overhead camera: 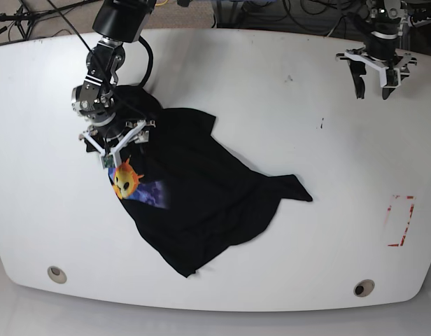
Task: Fold the T-shirt properly
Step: 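Grasp the black T-shirt near the collar with the right gripper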
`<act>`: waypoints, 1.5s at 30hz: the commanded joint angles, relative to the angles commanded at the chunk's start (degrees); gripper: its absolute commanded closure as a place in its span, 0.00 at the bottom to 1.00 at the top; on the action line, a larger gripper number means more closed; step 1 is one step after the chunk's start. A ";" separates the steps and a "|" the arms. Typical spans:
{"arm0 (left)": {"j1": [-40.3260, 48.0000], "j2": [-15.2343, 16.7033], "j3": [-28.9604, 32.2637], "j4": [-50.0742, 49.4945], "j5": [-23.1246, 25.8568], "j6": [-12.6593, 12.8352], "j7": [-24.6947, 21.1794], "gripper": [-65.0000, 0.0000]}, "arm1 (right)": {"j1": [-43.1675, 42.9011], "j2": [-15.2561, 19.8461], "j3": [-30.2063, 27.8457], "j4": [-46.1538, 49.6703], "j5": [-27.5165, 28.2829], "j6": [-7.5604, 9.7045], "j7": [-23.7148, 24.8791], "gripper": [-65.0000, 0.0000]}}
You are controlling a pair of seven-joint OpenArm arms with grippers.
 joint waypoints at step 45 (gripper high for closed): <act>-0.44 0.00 -0.35 2.02 0.09 -0.18 0.00 0.46 | -6.86 -4.04 -0.35 31.21 0.62 6.20 -16.62 0.24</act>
